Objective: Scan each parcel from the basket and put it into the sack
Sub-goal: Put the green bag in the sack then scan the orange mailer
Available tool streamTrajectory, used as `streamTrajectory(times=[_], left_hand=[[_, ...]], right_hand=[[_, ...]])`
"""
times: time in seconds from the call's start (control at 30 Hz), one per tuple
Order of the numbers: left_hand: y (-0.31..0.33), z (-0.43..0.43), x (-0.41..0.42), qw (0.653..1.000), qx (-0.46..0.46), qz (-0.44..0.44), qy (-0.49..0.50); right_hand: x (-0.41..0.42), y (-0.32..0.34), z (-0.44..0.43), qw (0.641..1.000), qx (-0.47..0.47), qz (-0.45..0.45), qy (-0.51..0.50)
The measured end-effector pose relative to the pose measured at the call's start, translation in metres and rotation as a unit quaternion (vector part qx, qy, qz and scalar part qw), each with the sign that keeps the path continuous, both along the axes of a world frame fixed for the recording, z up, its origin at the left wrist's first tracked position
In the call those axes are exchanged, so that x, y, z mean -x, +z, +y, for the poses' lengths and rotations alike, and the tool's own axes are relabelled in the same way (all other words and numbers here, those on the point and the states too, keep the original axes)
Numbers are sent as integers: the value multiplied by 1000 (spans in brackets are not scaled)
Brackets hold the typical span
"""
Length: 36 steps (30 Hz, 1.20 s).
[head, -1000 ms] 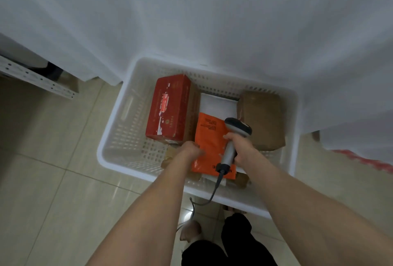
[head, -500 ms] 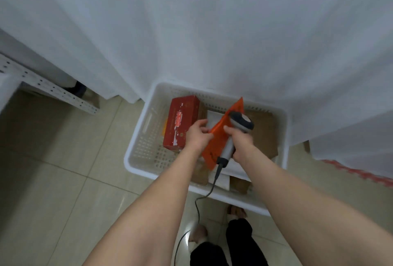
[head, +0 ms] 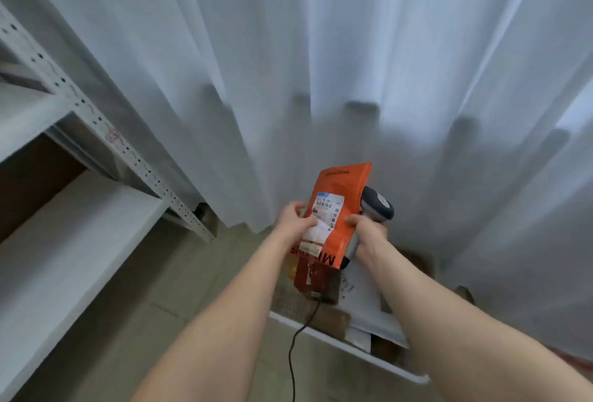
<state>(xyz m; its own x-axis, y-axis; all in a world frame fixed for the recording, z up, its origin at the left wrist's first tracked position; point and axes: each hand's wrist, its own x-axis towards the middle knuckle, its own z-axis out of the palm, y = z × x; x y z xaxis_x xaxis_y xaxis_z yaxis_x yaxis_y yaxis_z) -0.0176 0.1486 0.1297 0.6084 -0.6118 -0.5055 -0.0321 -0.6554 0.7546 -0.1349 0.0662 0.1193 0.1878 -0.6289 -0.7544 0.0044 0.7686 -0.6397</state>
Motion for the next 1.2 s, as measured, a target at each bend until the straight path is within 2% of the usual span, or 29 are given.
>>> streamTrajectory(times=[0.07, 0.2, 0.3, 0.43, 0.57, 0.7, 0.87, 1.0, 1.2], left_hand=[[24, 25, -12, 994, -51, -56, 84], [67, 73, -9, 991, -68, 11, 117], [91, 101, 13, 988, -75, 67, 118], [111, 135, 35, 969, 38, 130, 208], [130, 162, 47, 956, 92, 81, 267], [138, 184, 48, 940, 96, 42, 323], [140, 206, 46, 930, 94, 35, 354], [145, 225, 41, 919, 107, 44, 377], [150, 252, 23, 908, 117, 36, 401]], right_hand=[[2, 24, 9, 999, 6, -34, 29], [11, 57, 27, 988, -5, -105, 113], [22, 77, 43, 981, 5, -124, 151], [38, 94, 58, 977, 42, -136, 159], [52, 108, 74, 977, 96, -95, 164], [57, 124, 93, 972, 146, -73, 171], [46, 158, 135, 946, 123, -136, 267], [34, 174, 171, 917, 108, -129, 363], [15, 190, 206, 909, 116, -123, 381]])
